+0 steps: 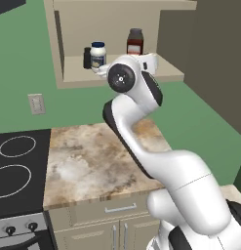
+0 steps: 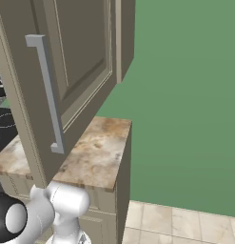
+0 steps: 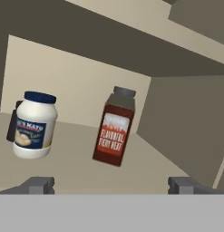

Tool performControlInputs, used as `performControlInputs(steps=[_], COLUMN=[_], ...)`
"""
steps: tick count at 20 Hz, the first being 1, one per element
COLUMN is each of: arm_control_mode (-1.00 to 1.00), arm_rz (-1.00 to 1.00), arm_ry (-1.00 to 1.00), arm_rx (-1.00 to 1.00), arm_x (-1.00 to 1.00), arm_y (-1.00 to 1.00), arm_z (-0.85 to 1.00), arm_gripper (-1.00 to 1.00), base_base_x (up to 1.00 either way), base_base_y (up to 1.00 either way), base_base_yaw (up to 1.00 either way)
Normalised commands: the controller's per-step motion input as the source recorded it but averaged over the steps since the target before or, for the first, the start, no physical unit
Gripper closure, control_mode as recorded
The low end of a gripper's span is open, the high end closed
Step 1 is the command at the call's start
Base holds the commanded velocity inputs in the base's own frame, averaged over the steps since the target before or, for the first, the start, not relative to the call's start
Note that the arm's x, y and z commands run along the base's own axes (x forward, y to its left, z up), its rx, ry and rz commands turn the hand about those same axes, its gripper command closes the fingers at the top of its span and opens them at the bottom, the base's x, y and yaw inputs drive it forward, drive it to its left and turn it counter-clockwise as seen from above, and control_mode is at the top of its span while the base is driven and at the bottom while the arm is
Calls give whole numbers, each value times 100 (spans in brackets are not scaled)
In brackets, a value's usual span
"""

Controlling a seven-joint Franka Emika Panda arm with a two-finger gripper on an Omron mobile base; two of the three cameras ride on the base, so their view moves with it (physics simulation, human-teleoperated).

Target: Collect the paprika, mayonnaise, and shaker from the cabinet and place them next to the stove.

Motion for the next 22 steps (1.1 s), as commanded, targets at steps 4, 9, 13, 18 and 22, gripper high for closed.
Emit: performControlInputs(steps=[4, 9, 13, 18, 22], arm_control_mode=[-100, -100, -100, -100, -100], arm_rz=[0, 0, 0, 0, 0], arm_ry=[0, 0, -1, -2, -2], arm_rx=[0, 0, 0, 0, 0], arm_x=[0, 0, 0, 0, 2], arm_y=[-15, -17, -19, -20, -12], arm_z=[0, 0, 0, 0, 0], arm_gripper=[-100, -100, -100, -100, -100], base_base_x=[0, 0, 0, 0, 0], base_base_y=[0, 0, 0, 0, 0], base_base_yaw=[0, 0, 0, 0, 0])
